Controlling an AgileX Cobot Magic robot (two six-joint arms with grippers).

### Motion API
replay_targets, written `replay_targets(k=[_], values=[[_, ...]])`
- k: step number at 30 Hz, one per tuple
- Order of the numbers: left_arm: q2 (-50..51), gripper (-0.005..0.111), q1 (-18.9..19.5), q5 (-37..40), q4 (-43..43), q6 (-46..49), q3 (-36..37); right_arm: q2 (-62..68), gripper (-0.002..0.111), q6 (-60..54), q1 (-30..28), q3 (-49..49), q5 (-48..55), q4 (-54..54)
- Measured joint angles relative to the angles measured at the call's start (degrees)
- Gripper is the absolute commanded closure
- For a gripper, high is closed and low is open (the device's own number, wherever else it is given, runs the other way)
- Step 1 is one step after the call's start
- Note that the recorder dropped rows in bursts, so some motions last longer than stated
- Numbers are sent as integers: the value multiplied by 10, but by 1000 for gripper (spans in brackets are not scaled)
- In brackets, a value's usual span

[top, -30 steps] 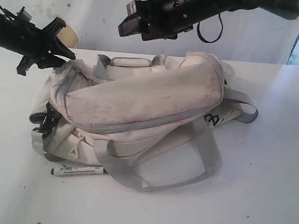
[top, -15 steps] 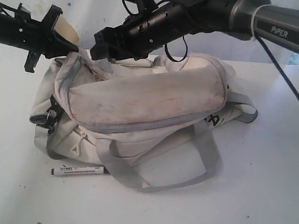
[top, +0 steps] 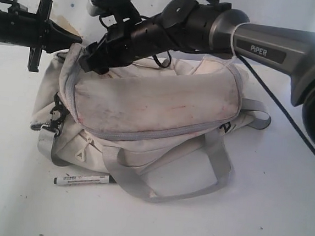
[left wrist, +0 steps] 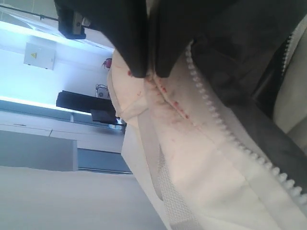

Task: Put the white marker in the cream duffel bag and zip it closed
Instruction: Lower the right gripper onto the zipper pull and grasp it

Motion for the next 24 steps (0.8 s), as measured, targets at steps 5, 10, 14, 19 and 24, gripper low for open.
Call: replay_targets(k=[5,10,14,19,24], values=[[0,107,0,8,-1,0,0,15,53,-27,7,0,-55,0],[0,107,0,8,0,0,0,34,70,-31,8,0,-62,-1],[1,107,0,8,2,0,0,39,76,-31,8,0,-60,-1],[1,107,0,8,2,0,0,40,76,-31,8,0,-50,-1],[1,107,0,6,3,0,0,44,98,-29,8,0,-34,-1]])
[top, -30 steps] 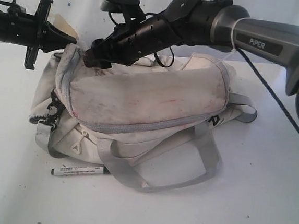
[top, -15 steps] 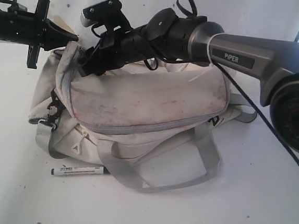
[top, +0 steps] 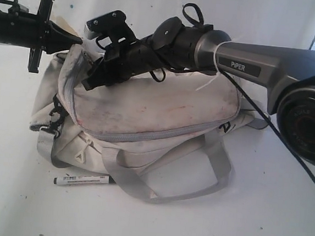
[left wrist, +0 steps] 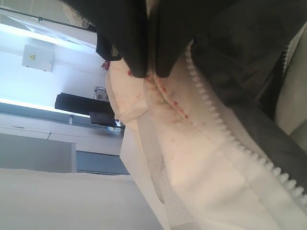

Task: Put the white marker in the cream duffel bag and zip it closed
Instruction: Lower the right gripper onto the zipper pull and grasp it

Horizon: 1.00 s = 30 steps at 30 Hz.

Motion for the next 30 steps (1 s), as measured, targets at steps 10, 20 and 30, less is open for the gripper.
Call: replay_targets(k=[10,20,30], values=[[3,107,0,-31,45,3,0,-10,108,24,0,-1,39,1],[3,107,5,-43,40,1,0,-45,108,187,0,-1,91,1],[3,107,5,-55,38,1,0,-60,108,305,0,-1,227,-6]])
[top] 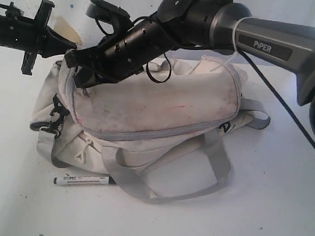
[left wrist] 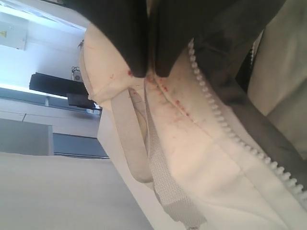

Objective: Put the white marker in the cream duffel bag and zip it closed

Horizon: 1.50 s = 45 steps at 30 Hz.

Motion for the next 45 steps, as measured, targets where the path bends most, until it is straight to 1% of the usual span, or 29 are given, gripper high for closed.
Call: replay_targets(k=[3,6,8,9,14,18,21,25,31,39,45], values=[[0,107,0,0,0,0,0,0,108,32,0,0,44,-31],[0,107,6,1,5,0,0,-2,108,85,0,0,121,-104],[0,107,15,0,18,0,0,-7,108,95,0,0,162,-121],[0,107,16,0,20,-1,0,-8,108,98,0,0,166,-122],[0,107,28,-5,34,-1,0,-31,108,119,0,0,172,-137],[0,107,31,-12,52,-1,0,-40,108,188,0,0,176,-162],[0,107,34,-17,55,-1,0,-48,108,257,5,0,177,-213],[0,107,41,-18,56,-2,0,-64,108,307,22,0,180,-283],[0,107,45,-19,56,-3,0,-81,108,326,51,0,183,-343],[0,107,45,-17,74,-3,0,-98,108,372,51,60,182,-436],[0,107,45,-14,77,-3,0,-103,108,383,51,81,178,-459]])
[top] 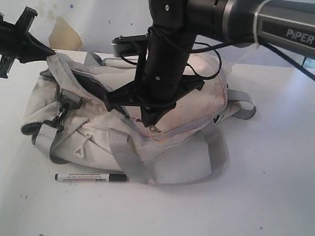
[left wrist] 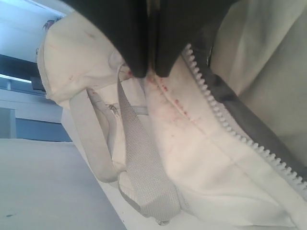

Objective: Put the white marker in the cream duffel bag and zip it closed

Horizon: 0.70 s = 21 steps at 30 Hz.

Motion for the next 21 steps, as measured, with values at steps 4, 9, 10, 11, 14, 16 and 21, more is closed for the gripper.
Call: replay_targets(k=[4,9,10,11,14,16,21], values=[[0,107,0,7,1,0,0,-4,108,0,0,21,-1,-8],[0,89,1,13,3,51,0,-7,108,0,0,28,-2,-14],[0,81,3,16,3,60,0,-8,108,1,0,28,-2,-14],[0,72,5,17,3,69,0,-12,108,1,0,28,-6,-14],[0,41,13,28,-5,85,0,-19,108,1,0,29,-20,-14],[-2,27,16,37,-10,89,0,-21,108,1,0,29,-36,-14],[-23,25,16,96,-10,91,0,-21,108,1,0,29,-89,13]])
